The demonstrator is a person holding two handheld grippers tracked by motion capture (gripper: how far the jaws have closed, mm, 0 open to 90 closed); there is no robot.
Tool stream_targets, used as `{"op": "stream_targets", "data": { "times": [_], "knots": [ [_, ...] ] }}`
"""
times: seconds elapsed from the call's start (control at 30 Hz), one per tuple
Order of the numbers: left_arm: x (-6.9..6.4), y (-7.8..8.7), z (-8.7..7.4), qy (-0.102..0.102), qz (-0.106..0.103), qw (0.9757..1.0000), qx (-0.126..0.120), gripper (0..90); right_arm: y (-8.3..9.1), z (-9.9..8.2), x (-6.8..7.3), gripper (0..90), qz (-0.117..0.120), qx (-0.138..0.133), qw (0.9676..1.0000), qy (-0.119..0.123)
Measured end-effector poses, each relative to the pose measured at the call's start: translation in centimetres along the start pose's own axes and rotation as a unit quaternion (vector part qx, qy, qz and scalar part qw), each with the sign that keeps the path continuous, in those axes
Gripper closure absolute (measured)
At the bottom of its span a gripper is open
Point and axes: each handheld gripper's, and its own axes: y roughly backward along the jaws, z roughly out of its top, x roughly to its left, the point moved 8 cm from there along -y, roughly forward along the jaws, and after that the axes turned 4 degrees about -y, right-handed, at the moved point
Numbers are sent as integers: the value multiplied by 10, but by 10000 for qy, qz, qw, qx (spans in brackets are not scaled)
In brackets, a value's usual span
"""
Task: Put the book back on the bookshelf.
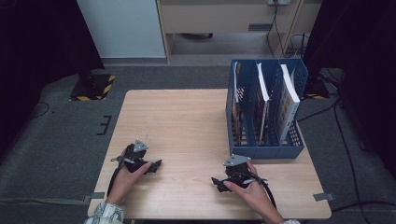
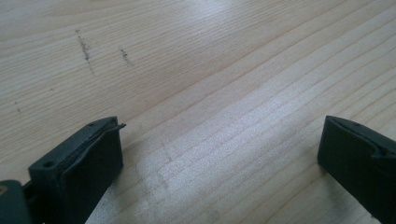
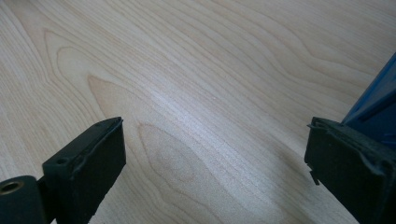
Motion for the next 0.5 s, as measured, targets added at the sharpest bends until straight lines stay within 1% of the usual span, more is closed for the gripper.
{"op": "stream_targets", "data": {
  "times": [0.07, 0.1, 0.2, 0.37, 0.47, 0.5],
  "knots": [
    [0, 0, 0, 1, 0, 10000, -2, 0, -2, -1, 0, 55, -67, 10, 10000, 21],
    [0, 0, 0, 1, 1, 10000, -2, 0, -2, -1, 0, 55, -64, 53, 10000, 1],
    [0, 0, 0, 1, 1, 10000, -2, 0, -6, -4, 1, 55, -106, 145, 9998, 40],
    [0, 0, 0, 2, 0, 10000, -2, 0, -9, -6, 0, 50, -167, 200, 9996, 59],
    [0, 0, 0, 0, 0, 10000, -2, 0, -12, -5, 0, 39, -253, 123, 9996, 56],
    [0, 0, 0, 1, 0, 10000, -3, 0, -12, -5, 0, 27, -250, 133, 9996, 74]
  ]
}}
